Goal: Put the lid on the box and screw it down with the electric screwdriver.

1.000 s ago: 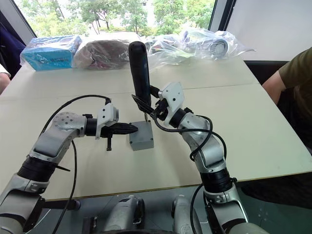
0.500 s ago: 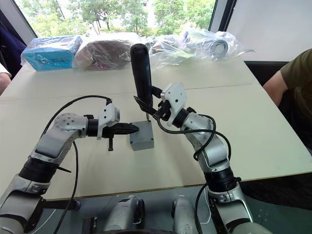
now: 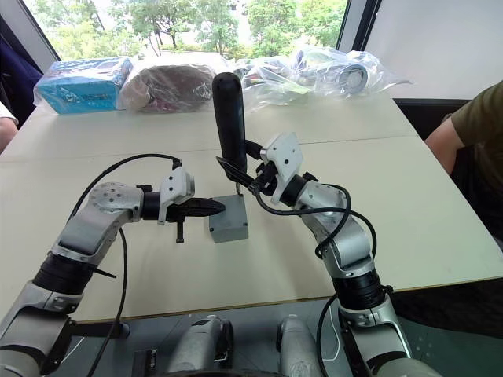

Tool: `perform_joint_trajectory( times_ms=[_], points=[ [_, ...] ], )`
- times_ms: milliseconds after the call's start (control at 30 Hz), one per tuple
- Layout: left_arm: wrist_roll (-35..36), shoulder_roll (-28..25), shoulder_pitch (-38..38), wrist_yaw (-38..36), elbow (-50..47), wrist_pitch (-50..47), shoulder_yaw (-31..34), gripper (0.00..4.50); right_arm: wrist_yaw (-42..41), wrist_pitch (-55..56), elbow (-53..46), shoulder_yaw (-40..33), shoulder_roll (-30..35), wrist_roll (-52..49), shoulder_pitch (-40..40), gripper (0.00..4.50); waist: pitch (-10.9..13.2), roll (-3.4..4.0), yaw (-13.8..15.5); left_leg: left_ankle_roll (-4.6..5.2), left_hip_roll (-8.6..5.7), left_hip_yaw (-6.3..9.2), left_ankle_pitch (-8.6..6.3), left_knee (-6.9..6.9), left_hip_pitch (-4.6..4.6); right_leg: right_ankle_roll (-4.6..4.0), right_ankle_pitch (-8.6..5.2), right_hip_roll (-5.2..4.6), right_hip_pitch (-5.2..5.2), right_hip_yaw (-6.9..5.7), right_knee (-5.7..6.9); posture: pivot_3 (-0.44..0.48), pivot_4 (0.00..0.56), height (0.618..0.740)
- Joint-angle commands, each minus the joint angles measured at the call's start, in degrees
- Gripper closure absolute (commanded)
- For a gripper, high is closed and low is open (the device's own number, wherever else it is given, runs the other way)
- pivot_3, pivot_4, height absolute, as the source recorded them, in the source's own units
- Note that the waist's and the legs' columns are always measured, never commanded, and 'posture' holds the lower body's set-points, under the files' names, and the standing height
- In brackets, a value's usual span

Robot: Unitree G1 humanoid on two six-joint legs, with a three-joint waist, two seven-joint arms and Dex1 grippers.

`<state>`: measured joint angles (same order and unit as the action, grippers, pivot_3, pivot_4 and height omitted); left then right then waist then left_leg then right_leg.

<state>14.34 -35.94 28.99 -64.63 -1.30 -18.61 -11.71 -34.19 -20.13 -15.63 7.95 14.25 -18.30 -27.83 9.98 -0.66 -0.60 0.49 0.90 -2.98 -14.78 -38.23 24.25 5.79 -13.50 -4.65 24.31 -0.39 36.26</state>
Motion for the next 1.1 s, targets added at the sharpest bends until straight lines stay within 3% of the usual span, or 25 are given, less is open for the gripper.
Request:
perform_joint_trajectory(
  times_ms=[33,1100],
  points=[
    [-1.4,-0.1,-0.8,-0.1,0.5,-0.8,-1.5,4.50,-0.5,-0.3,-1.7,-0.7,0.8,-0.6,-1.2,2.61,0.0,0.00,0.0,0.00,0.00,0.00,0.00,0.00,0.00,0.00,0.00,0.00,0.00,0.00,0.00,0.000,0.150,0.740],
    [-1.4,-0.2,-0.9,0.1,0.3,-0.9,-1.3,4.50,-1.2,3.1,3.2,-0.8,0.8,0.6,-4.3,2.61,0.0,0.00,0.0,0.00,0.00,0.00,0.00,0.00,0.00,0.00,0.00,0.00,0.00,0.00,0.00,0.000,0.150,0.740]
  ],
)
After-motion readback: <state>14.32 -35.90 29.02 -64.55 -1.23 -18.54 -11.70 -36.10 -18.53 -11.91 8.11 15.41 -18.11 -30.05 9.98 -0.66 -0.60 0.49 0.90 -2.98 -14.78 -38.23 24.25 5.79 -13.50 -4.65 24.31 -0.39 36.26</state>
